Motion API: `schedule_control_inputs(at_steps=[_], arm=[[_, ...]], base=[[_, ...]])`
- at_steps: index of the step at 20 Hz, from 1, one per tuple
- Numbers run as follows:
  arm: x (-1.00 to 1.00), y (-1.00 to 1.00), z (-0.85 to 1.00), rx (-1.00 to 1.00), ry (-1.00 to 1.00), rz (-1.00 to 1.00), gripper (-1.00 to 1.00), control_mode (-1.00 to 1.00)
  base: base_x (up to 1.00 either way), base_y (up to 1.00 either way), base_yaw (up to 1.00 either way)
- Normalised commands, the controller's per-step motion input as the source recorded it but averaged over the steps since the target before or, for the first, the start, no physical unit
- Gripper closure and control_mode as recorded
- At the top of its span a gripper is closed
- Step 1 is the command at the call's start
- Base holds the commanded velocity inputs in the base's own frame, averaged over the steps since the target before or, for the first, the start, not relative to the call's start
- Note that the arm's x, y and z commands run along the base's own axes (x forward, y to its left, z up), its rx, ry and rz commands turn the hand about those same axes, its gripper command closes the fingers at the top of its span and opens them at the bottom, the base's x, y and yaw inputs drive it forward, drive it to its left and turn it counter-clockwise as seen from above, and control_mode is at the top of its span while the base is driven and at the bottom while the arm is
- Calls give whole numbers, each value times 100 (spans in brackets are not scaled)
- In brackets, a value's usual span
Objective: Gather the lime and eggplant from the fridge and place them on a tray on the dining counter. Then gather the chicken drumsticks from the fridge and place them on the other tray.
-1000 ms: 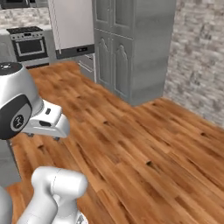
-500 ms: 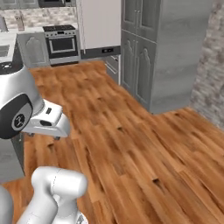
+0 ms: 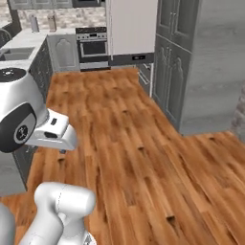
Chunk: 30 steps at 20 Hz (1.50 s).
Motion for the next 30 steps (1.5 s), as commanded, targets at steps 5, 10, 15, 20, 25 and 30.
schedule_control_inputs(at_steps=[5, 10, 15, 20, 25, 30], arm=[[0, 0, 0, 0, 0, 0, -100, 100], [0, 0, 0, 0, 0, 0, -100, 100], [0, 0, 0, 0, 0, 0, -100, 100], [0, 0, 0, 0, 0, 0, -100, 100], [0, 0, 0, 0, 0, 0, -100, 100], [0, 0, 0, 0, 0, 0, -100, 100]], base=[[70, -3, 37], [94, 25, 30], [100, 24, 31], [100, 1, 37], [100, 7, 32], [99, -3, 13]])
